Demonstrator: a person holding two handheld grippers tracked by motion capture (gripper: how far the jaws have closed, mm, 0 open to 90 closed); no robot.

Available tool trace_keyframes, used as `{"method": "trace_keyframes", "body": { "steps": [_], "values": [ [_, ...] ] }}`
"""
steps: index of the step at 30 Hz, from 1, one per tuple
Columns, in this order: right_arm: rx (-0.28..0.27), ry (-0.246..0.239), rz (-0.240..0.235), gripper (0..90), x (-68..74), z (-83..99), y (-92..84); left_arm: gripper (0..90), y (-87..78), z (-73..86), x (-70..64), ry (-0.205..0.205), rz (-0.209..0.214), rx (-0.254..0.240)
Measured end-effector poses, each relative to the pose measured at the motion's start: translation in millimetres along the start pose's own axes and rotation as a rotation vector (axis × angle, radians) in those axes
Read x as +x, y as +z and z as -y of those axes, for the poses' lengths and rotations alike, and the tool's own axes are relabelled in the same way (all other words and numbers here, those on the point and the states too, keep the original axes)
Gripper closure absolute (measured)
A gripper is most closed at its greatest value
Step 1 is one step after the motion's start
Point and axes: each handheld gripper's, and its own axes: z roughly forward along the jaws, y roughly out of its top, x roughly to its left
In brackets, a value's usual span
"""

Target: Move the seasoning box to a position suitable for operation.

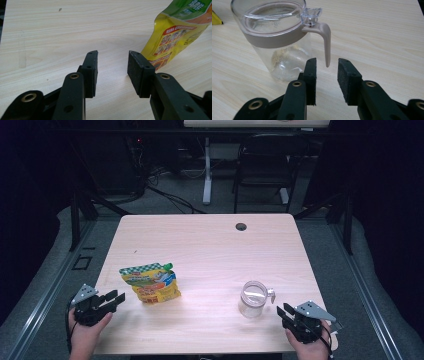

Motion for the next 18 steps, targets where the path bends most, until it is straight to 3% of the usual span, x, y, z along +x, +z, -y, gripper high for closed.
{"method": "trace_keyframes", "body": {
  "steps": [6, 18],
  "values": [
    [0.031, -0.018, 0.018, 66.9, 2.8, -1.8, 15.3, 61.0, -4.0, 4.0, -0.5, 0.009, -0.011, 0.010],
    [0.040, -0.041, 0.038, 67.3, 7.2, -16.3, 48.0, 61.6, -30.2, 21.5, 3.0, -0.025, -0.047, 0.003]
  ]
}}
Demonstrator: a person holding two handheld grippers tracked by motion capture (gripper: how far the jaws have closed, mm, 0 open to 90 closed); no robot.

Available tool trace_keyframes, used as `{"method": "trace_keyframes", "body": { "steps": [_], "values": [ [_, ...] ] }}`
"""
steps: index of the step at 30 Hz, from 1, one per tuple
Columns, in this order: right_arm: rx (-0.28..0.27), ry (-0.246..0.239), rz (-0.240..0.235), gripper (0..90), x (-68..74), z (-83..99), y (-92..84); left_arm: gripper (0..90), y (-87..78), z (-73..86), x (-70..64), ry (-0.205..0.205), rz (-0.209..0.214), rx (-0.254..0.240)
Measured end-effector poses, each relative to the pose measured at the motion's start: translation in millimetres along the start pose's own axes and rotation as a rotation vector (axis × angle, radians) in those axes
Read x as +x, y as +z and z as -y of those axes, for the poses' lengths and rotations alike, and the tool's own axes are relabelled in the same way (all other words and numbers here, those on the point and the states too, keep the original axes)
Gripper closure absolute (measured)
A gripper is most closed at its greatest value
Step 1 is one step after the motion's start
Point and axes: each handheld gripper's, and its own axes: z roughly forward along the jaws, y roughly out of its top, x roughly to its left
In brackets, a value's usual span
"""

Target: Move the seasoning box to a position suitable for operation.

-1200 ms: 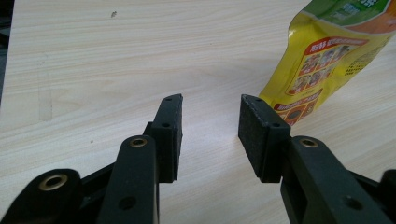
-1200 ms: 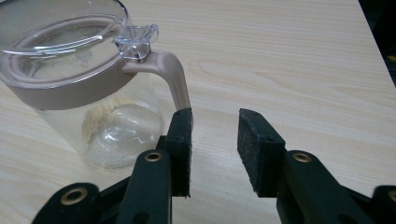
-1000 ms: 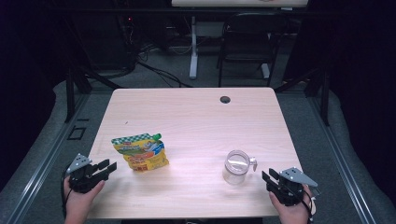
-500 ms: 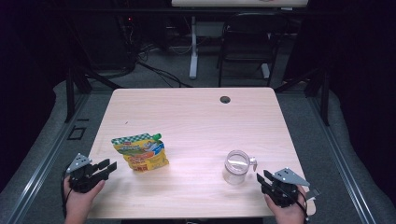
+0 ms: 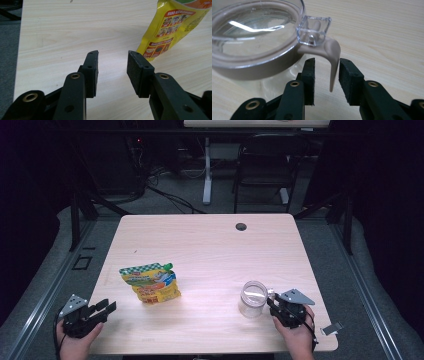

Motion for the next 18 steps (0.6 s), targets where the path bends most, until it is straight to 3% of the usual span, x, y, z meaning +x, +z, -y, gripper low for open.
{"method": "trace_keyframes", "body": {
  "steps": [12, 18],
  "values": [
    [0.018, 0.026, 0.030, 81.2, -1.6, -7.9, 16.0, 62.0, -13.3, 9.0, 2.4, -0.010, -0.026, 0.006],
    [0.020, 0.050, 0.051, 83.2, 0.2, -9.6, 17.6, 62.2, -13.1, 9.6, 1.6, -0.004, -0.026, 0.011]
  ]
}}
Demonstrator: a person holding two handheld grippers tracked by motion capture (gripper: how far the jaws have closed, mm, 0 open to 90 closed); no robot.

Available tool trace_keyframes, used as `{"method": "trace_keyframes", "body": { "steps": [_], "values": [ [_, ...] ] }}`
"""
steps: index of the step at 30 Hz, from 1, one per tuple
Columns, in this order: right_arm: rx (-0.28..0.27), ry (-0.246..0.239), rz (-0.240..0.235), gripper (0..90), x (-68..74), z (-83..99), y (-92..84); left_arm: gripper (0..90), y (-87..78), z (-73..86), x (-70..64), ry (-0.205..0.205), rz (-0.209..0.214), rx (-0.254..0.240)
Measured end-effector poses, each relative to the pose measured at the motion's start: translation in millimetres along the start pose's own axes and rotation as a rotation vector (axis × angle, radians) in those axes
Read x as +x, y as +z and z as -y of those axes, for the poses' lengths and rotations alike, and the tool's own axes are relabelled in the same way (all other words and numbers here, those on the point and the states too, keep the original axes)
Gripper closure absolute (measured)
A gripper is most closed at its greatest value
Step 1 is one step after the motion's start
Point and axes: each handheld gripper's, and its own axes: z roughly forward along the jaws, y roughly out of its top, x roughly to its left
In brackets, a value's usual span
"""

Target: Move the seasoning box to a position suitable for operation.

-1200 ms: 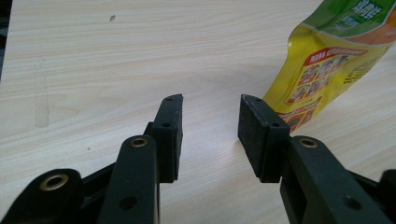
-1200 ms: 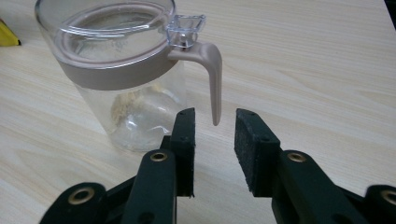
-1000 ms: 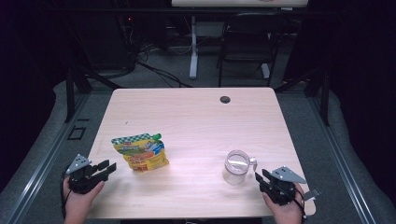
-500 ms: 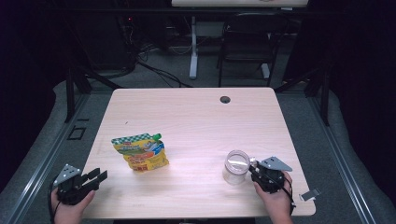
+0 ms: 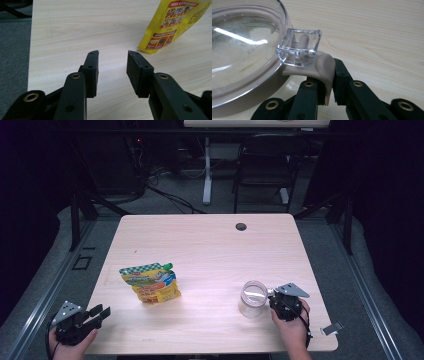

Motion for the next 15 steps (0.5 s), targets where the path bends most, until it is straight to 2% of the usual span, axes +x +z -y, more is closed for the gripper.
{"method": "trace_keyframes", "body": {
  "steps": [5, 6, 15],
  "values": [
    [0.005, 0.010, 0.026, 84.2, 2.7, -1.0, 0.6, 62.5, 1.9, -0.6, -1.1, 0.008, 0.002, 0.004],
    [0.010, 0.017, 0.044, 84.8, 4.2, -1.9, 1.3, 62.5, 3.3, -0.9, -1.9, 0.011, 0.001, 0.003],
    [0.024, 0.030, 0.079, 85.6, 8.8, -6.8, 3.2, 62.6, 6.9, -4.8, -4.5, 0.030, 0.011, 0.004]
  ]
}}
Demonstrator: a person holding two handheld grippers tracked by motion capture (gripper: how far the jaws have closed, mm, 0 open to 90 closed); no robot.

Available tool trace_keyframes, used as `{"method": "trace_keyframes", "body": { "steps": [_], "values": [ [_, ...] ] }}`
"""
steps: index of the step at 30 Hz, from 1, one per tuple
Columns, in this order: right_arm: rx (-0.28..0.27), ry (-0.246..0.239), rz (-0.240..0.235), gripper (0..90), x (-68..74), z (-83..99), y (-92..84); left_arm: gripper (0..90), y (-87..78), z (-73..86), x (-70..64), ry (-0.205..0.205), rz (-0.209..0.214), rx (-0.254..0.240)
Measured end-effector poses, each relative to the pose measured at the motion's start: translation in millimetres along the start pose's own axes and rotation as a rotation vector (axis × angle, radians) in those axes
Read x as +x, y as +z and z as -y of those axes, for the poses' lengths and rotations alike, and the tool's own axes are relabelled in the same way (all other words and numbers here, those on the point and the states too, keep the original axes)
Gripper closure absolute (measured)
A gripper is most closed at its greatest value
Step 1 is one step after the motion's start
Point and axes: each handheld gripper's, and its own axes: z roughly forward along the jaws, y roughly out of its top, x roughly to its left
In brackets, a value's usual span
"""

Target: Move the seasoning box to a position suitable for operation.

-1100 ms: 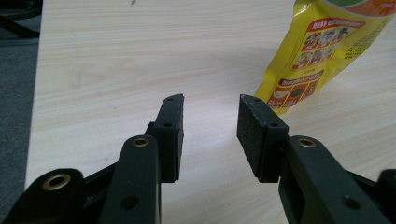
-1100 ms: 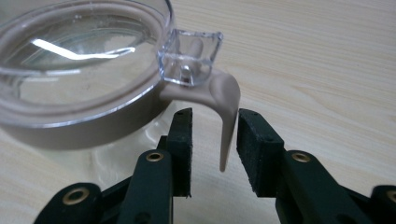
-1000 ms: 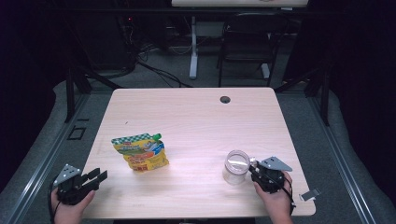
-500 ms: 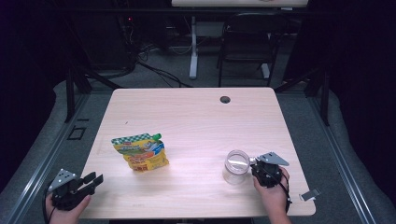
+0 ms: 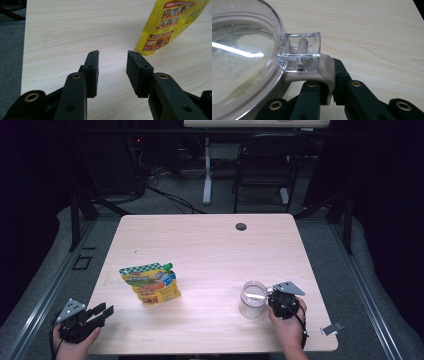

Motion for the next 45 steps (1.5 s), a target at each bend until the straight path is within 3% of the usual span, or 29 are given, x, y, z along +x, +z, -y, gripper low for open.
{"method": "trace_keyframes", "body": {
  "steps": [4, 11, 19, 26, 31, 38, 45],
  "values": [
    [0.007, 0.013, 0.006, 85.6, 5.9, -1.7, -1.2, 62.7, 3.2, -1.9, -1.1, 0.001, 0.009, -0.003],
    [0.015, 0.039, -0.024, 85.6, 22.5, -2.5, -3.5, 62.7, 9.8, -6.6, -3.9, 0.012, 0.023, -0.004],
    [-0.003, 0.027, -0.027, 85.5, 42.3, -2.2, -2.5, 62.7, 14.9, -11.2, -6.4, 0.022, 0.032, 0.001],
    [-0.020, -0.001, -0.024, 85.3, 56.4, 0.3, -2.9, 65.1, 7.9, -15.4, -12.7, 0.015, 0.054, -0.020],
    [-0.024, 0.026, -0.021, 84.7, 57.5, 3.2, -3.8, 66.6, 5.3, -17.0, -22.9, 0.028, 0.073, -0.020],
    [0.012, 0.049, -0.068, 82.4, 53.5, 4.1, -7.6, 67.6, 2.7, -18.8, -39.5, 0.050, 0.117, -0.027],
    [0.041, 0.014, -0.131, 76.1, 51.6, 12.0, -23.5, 70.7, 5.8, -22.4, -66.6, 0.120, 0.168, -0.008]
  ]
}}
